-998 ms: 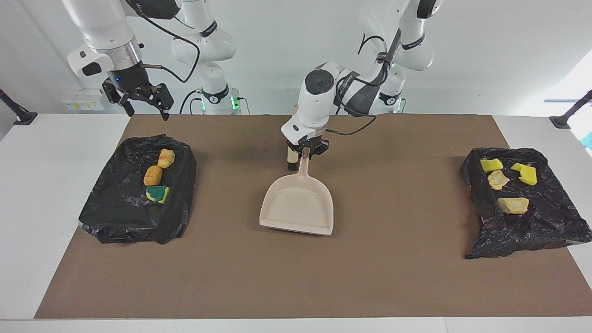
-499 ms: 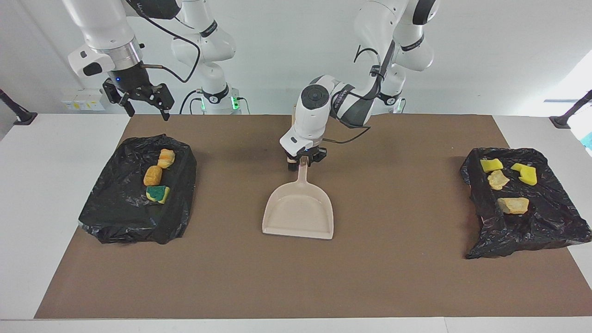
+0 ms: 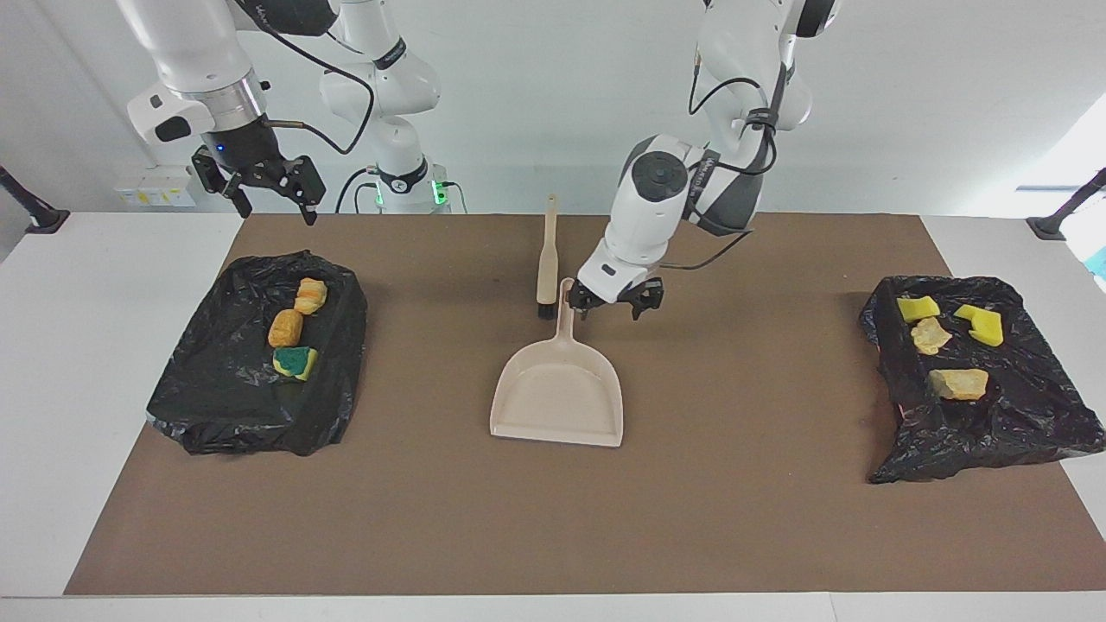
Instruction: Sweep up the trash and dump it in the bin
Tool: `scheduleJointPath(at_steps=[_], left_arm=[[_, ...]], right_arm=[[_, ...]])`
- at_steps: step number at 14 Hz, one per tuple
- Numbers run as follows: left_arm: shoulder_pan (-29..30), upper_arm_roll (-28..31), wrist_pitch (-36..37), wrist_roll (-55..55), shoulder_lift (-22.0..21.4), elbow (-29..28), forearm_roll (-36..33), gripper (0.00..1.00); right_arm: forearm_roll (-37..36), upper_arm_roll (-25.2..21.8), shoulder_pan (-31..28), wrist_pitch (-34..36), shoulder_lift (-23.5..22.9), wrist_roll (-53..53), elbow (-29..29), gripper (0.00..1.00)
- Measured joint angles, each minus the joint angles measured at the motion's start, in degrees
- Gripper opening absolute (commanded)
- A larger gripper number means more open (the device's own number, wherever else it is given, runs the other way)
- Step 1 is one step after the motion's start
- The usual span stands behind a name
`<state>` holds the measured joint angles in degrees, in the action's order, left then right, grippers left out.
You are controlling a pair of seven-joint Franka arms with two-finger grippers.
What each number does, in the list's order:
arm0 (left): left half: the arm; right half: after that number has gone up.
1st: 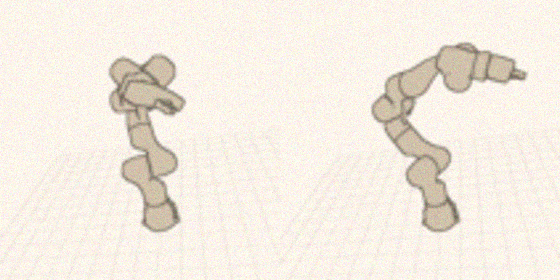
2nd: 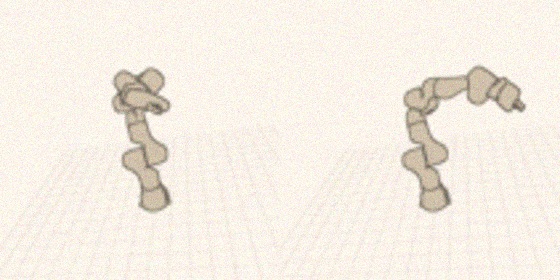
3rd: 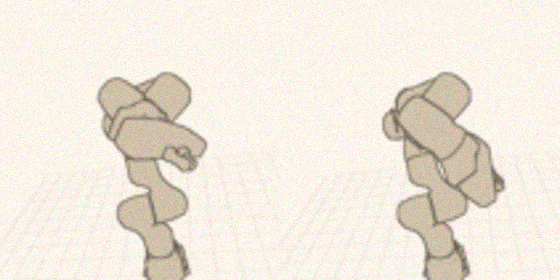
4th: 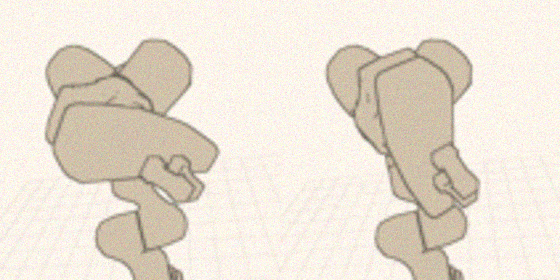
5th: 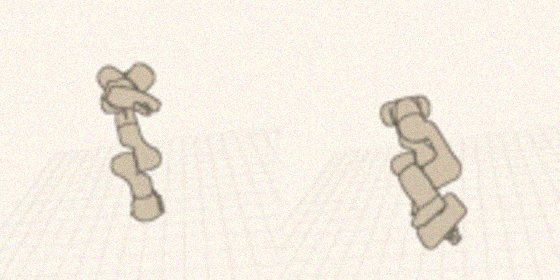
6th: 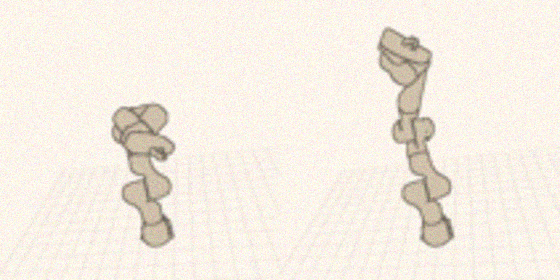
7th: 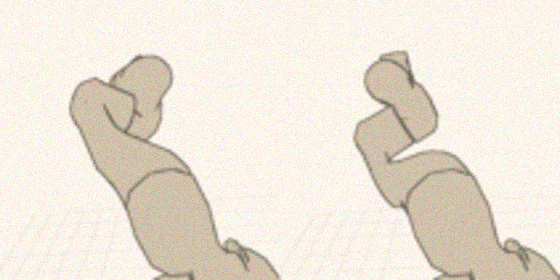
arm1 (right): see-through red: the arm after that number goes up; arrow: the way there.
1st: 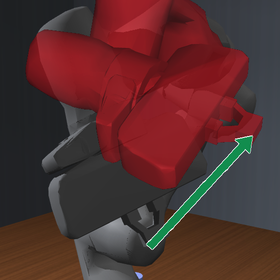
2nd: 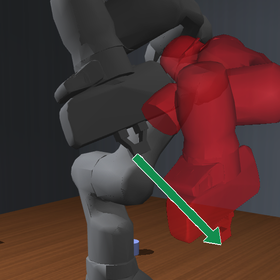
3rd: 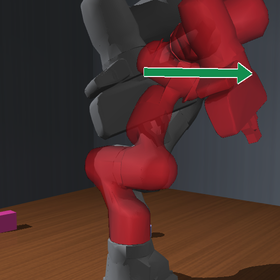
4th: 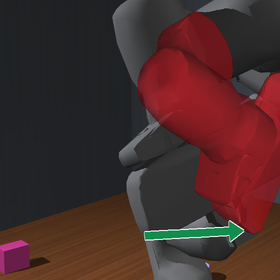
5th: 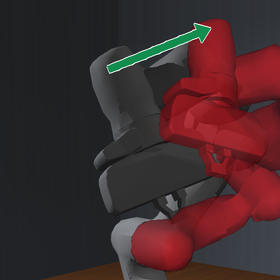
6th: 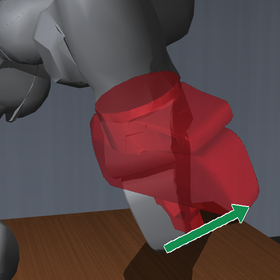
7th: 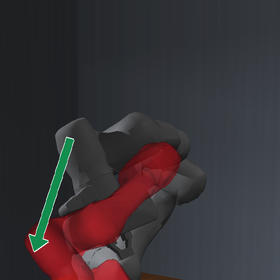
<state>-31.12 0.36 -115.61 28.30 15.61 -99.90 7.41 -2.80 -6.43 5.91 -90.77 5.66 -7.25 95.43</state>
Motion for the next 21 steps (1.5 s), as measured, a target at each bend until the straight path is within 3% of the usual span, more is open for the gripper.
scheduleJointPath(at_steps=[6, 11, 18, 21], left_arm=[[10.9, 0.2, 1.5, -16.6, -2.3, 2.0, 0.0, 1.0], [20.2, 0.3, 7.9, -29.1, -6.6, 2.7, 0.0, 1.0], [28.7, 0.9, 13.8, -33.0, -11.6, 4.3, -2.3, 1.0], [29.5, 1.5, 15.3, -32.8, -13.2, 4.3, -6.7, 1.0]], right_arm=[[0.0, 0.0, 0.0, 0.0, 0.0, 0.0, 0.0, 1.0], [0.0, 0.0, 0.0, 0.0, 0.0, 0.0, 0.0, 1.0], [0.5, -0.1, -0.1, 0.0, 0.0, 0.0, 0.0, 1.0], [2.8, -0.1, -0.1, 0.0, 0.0, 0.0, 0.0, 1.0]])
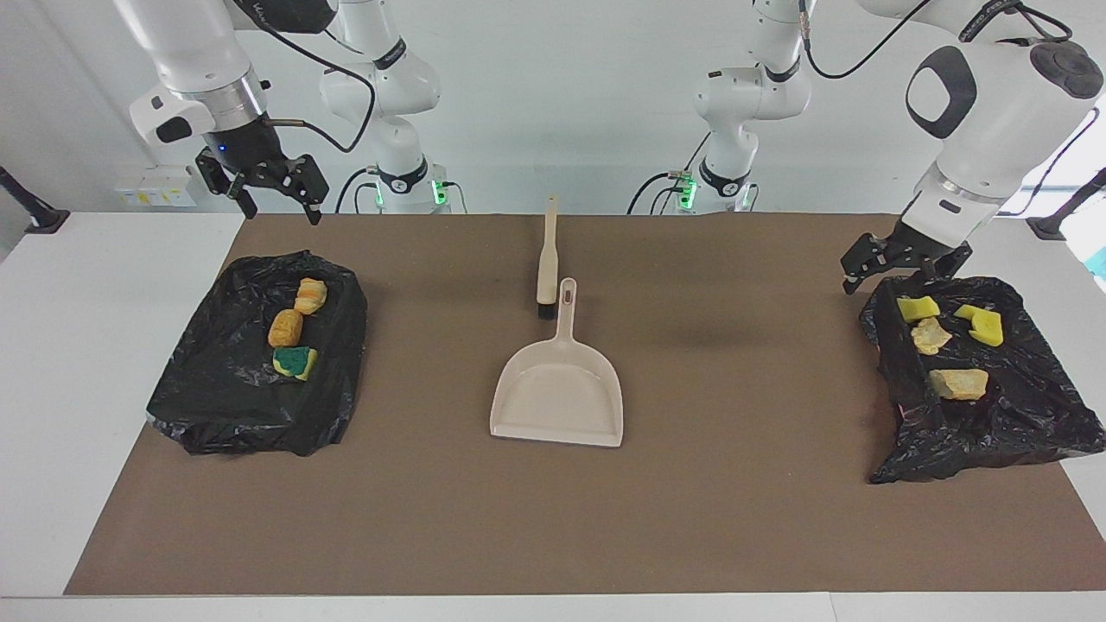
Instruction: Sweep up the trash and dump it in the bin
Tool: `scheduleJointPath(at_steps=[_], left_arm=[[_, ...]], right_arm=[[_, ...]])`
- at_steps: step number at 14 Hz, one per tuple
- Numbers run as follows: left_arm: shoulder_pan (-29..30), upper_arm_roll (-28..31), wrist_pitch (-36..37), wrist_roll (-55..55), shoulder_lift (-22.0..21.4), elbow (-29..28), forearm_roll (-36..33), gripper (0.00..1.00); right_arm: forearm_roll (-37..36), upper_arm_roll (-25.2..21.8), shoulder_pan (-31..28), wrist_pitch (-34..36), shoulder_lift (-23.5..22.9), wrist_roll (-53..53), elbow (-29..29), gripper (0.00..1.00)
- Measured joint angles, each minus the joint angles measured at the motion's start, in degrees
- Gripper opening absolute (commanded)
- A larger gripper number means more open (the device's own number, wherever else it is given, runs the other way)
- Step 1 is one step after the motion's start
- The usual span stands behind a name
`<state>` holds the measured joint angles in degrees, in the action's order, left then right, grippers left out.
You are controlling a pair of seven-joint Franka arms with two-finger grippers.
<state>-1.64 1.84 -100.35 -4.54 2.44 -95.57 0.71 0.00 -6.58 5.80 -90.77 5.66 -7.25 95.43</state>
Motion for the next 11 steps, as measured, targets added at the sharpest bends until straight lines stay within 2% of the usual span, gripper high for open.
scheduleJointPath(at_steps=[6, 11], left_arm=[[0.0, -0.1, 5.6, 0.9, -4.3, -0.3, -0.8, 1.0], [-0.1, -0.4, 6.0, 1.0, -7.1, -3.6, -0.9, 1.0]], right_arm=[[0.6, -0.3, -1.0, 0.0, 0.0, 0.0, 0.0, 1.0], [2.2, -0.4, -1.8, -0.1, 0.0, 0.0, -0.1, 1.0]])
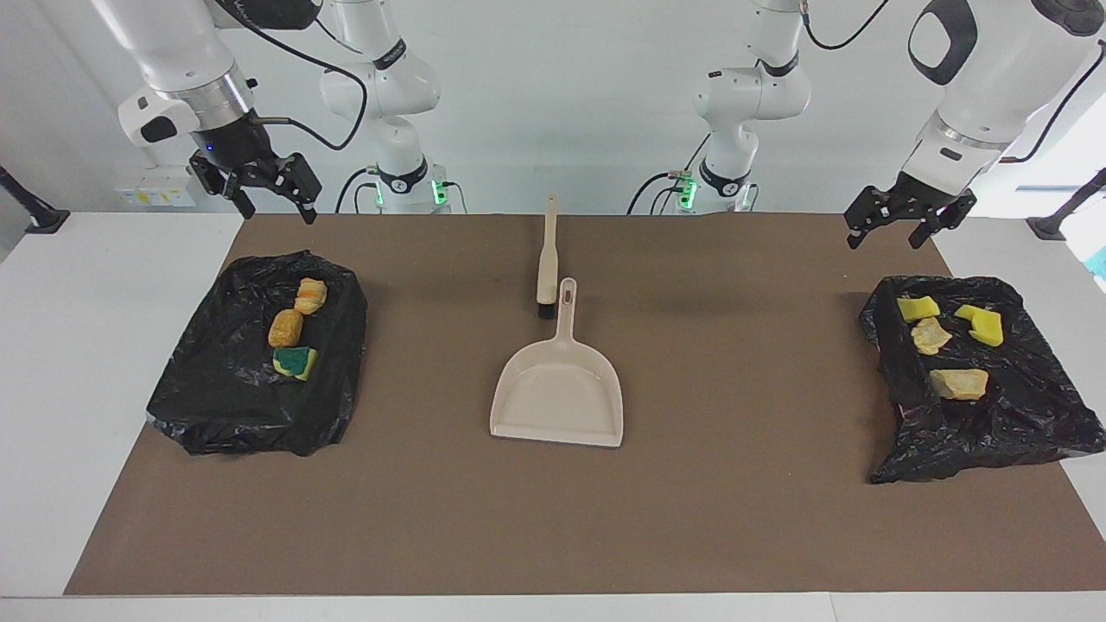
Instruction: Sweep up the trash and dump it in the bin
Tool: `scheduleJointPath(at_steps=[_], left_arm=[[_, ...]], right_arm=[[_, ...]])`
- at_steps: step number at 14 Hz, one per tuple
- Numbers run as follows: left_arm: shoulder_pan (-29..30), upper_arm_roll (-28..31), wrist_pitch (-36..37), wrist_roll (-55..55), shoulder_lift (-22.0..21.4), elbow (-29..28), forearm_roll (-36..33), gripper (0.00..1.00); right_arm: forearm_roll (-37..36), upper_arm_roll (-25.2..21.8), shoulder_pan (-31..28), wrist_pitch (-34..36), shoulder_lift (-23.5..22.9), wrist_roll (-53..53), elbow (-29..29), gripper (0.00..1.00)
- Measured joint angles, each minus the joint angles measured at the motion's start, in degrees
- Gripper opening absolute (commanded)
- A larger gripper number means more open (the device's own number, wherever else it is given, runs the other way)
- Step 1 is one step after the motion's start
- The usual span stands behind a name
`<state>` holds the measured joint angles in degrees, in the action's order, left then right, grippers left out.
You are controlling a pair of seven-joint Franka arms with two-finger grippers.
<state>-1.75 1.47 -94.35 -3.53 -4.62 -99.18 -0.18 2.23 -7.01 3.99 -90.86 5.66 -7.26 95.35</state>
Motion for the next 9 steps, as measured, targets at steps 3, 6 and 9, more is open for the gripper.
scheduleJointPath(at_steps=[3, 6, 9], left_arm=[[0.0, -0.1, -0.1, 0.0, -0.1, -0.1, 0.0, 1.0], [0.0, -0.1, -0.2, 0.0, -0.1, -0.1, 0.0, 1.0], [0.0, -0.2, -0.2, 0.0, -0.1, -0.1, 0.0, 1.0]], right_arm=[[0.0, 0.0, 0.1, 0.0, 0.0, 0.0, 0.0, 1.0], [0.0, 0.4, 0.4, 0.0, 0.0, 0.0, 0.0, 1.0], [0.0, 0.6, 0.4, 0.0, 0.0, 0.0, 0.0, 1.0]])
